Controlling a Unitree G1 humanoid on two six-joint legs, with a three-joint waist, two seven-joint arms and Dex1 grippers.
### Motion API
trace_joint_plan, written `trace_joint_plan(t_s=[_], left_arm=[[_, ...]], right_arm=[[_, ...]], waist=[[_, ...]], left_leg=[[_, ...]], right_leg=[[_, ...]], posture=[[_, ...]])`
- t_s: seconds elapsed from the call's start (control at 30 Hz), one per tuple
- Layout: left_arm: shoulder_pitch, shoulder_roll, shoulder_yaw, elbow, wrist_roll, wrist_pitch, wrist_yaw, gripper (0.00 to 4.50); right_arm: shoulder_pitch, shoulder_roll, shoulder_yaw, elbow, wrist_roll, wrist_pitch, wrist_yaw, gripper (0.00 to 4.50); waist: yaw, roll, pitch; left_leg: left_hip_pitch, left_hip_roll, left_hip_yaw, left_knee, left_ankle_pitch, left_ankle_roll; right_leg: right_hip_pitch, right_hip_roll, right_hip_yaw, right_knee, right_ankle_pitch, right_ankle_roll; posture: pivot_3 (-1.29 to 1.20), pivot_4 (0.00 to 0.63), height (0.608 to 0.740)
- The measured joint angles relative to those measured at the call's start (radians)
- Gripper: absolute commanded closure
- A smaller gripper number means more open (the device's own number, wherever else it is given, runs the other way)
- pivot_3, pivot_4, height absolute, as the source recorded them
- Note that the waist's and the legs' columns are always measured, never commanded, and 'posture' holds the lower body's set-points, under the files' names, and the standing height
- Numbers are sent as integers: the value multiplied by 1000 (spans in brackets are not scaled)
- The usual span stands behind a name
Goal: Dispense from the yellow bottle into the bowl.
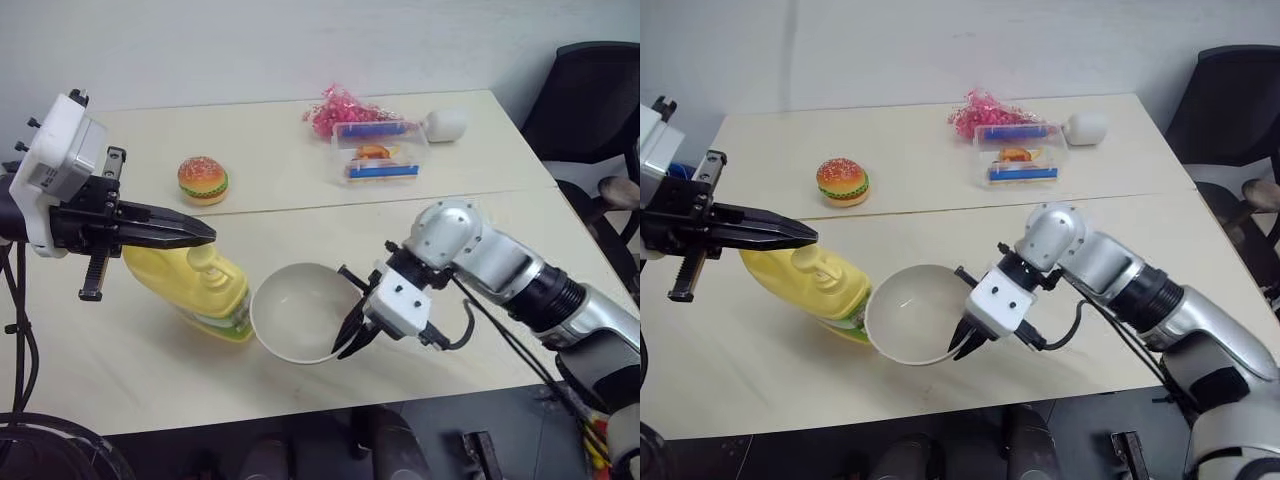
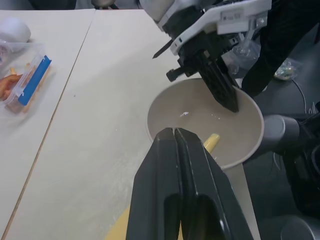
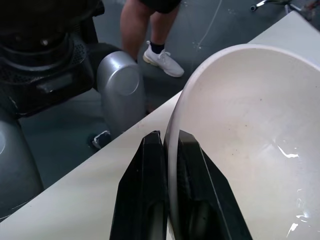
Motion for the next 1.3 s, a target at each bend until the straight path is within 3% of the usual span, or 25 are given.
trace_joint_plan(t_s=[0.23,0.43,0.5,0.63,0.83,1.0,1.2,1.3], left_arm=[[39,-1,3,-4,20,-18,9,4451],[60,-4,35,-35,20,-17,44,4451],[59,-9,37,-36,19,-17,57,4451],[55,-14,40,-35,19,-17,71,4451],[35,-18,33,-24,21,-24,75,4451],[-8,-36,8,11,36,-47,69,4451],[-37,-56,-46,40,41,-53,41,4451],[-50,-56,-52,46,44,-54,27,4451]], right_arm=[[68,66,-28,91,-76,-11,-3,4500],[194,109,-126,205,-215,40,-102,4500],[220,68,-181,124,-189,174,-133,4500],[203,-19,-408,-135,-91,482,-249,4500],[320,24,-447,-264,-80,691,-398,4500],[307,42,-488,-344,-72,817,-486,4500],[193,59,-493,-349,-65,863,-460,4500],[185,59,-487,-351,-45,848,-369,4500]], waist=[[1,0,0],[2,-1,0],[2,1,1],[3,-1,0],[3,-2,-1],[4,-2,-1],[1,-2,-1],[3,-2,-1]], left_leg=[[-7,1,-2,5,0,0],[-8,1,-2,6,0,0],[-9,1,-3,7,0,0],[-8,2,-3,8,0,-1],[-9,4,-1,8,-1,-2],[-8,3,-1,8,-1,-2],[-8,4,0,7,-1,-2],[-8,4,0,7,-1,-2]], right_leg=[[-3,0,-2,0,1,-1],[-3,0,-2,0,1,-1],[-4,0,-2,0,2,-1],[-3,2,-2,0,2,-2],[-3,3,-2,0,3,-3],[-3,3,-2,0,3,-3],[-3,4,-2,0,3,-3],[-3,4,-2,-1,3,-3]], posture=[[0,150,740],[0,150,740],[0,150,740],[0,150,740],[0,150,740],[0,150,740],[0,150,740],[0,150,740]])
